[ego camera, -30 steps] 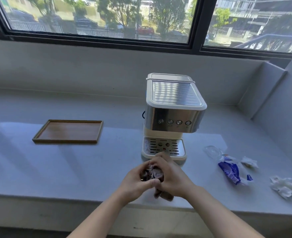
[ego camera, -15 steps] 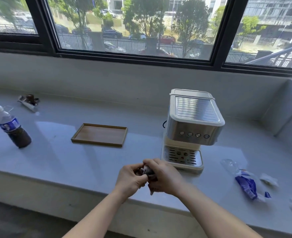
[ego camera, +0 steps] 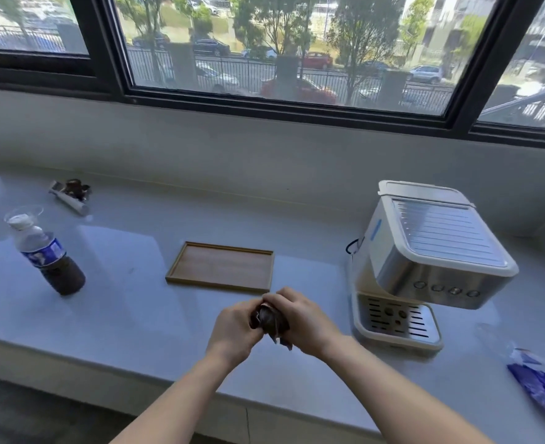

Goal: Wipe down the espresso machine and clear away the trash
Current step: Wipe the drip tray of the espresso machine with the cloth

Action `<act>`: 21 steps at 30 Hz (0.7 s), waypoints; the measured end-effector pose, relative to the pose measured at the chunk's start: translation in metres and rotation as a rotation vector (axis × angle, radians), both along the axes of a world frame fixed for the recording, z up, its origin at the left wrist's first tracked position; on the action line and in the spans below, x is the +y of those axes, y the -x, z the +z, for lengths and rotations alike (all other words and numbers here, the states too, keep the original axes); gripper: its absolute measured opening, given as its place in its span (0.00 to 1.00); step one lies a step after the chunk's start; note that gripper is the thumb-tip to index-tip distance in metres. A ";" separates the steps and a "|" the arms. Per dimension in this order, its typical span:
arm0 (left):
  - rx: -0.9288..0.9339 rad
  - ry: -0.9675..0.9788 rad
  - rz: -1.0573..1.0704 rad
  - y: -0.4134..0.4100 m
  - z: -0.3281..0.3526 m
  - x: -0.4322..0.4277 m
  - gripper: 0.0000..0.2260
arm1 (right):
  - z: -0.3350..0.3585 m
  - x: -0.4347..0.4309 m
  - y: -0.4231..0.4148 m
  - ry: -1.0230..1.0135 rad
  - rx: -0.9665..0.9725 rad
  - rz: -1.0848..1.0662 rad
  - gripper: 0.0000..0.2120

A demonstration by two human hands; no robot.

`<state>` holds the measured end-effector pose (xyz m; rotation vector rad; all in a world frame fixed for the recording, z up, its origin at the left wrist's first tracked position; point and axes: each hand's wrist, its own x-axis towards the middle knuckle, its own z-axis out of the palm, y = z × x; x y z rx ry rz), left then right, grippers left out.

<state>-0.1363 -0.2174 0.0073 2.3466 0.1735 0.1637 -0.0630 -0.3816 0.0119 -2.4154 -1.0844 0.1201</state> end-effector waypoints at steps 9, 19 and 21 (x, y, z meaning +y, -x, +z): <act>0.045 -0.239 -0.105 -0.023 -0.037 0.048 0.17 | -0.035 0.043 -0.010 0.045 0.022 -0.067 0.29; 0.169 -0.518 -0.105 -0.030 -0.056 0.043 0.13 | -0.058 0.047 -0.016 0.327 0.009 -0.088 0.30; 0.215 -0.522 -0.124 -0.028 -0.058 0.041 0.14 | -0.063 0.047 -0.014 0.341 0.032 -0.104 0.30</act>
